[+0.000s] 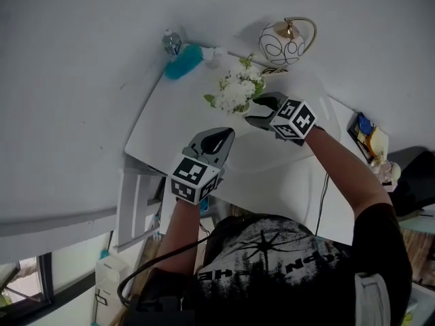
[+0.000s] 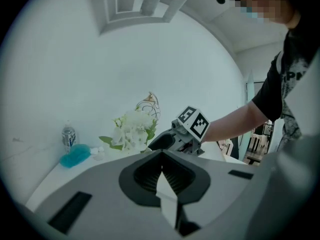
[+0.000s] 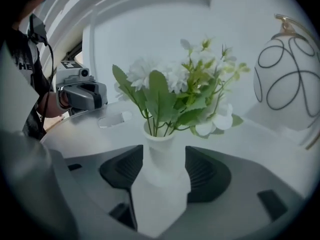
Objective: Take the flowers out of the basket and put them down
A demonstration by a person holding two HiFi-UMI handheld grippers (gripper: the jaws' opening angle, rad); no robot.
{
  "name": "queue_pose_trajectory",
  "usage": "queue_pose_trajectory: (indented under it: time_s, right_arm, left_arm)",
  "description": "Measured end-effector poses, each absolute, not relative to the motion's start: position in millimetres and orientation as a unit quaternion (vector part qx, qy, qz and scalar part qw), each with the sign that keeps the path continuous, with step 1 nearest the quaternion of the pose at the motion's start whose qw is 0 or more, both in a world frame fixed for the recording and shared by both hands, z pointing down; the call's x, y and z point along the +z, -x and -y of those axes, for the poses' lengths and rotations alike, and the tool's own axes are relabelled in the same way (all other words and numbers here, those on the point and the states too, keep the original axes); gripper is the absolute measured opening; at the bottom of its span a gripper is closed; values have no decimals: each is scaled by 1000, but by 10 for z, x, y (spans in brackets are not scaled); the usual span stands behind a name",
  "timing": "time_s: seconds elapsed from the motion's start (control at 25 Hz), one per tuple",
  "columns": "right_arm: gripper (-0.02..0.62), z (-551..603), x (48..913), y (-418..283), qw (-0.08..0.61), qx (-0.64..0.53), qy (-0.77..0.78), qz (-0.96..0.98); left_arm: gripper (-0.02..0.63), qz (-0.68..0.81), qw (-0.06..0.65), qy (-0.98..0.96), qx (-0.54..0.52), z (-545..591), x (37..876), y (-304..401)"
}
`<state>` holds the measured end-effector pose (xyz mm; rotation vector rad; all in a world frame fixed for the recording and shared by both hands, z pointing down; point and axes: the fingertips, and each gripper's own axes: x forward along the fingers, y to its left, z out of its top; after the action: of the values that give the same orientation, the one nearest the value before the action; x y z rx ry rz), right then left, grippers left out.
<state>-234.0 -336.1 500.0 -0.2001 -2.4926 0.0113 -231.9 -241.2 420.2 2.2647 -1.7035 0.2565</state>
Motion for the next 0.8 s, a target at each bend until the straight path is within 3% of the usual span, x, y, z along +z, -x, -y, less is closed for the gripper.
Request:
queue_pose_trajectory:
  time_s: [0.16, 0.8]
  right_arm:
    - [284, 3286, 5094, 2490, 309, 22, 86, 947]
    - [253, 3220, 5127, 2828, 259, 6, 87, 962]
  left_arm:
    - [11, 590, 139, -789, 94, 2412, 4201, 2312]
    - [11, 586, 142, -796, 63, 2432, 4193, 2315]
